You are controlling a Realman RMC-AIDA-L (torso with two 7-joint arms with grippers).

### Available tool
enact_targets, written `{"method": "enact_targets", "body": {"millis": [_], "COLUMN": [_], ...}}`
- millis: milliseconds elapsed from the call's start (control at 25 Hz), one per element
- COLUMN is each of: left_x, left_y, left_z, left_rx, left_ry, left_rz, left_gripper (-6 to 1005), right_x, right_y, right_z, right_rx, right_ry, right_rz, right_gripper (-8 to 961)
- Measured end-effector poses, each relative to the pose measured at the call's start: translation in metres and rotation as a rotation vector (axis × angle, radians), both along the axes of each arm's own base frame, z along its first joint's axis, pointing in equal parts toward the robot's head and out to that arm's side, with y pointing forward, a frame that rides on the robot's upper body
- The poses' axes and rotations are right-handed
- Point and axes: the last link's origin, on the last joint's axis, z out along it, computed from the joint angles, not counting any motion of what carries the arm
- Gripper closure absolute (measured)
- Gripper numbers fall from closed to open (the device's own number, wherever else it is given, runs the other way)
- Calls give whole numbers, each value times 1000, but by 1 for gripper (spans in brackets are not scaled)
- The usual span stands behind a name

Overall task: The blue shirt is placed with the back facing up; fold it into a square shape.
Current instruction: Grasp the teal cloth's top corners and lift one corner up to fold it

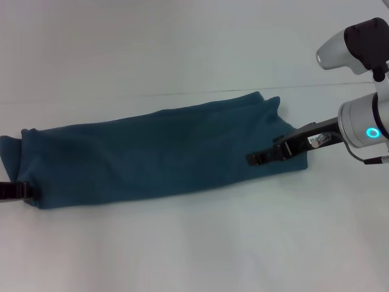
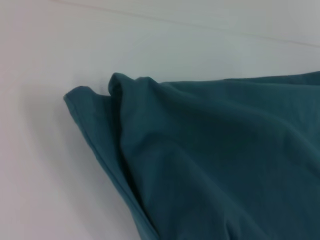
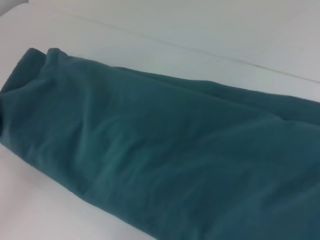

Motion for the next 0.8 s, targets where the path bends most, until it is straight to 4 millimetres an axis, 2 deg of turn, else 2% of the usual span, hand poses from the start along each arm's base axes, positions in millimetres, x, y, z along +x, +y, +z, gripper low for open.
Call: {"method": "enact_targets", "body": {"millis": [160,360,560,800], "left_x": [2,5,6,8], "left_y": [1,1,1,1], "left_z": [-1,3,3,2], "left_rx": [-4,-20,-30,-35], "left_ry": [0,-3,2,6], "left_rz": [-6,-14,-26,-32], "left_gripper": [941,940,940,939], "right_x": [4,12,28,38], "right_y": [-1,1,3,7], "right_z": [1,11,21,18], "right_rx": [-1,31,89,131], "right_ry": [1,-23,-143,-159], "right_rz": [-24,-83,-187,-242], "right_gripper": [119,123,128,133]}}
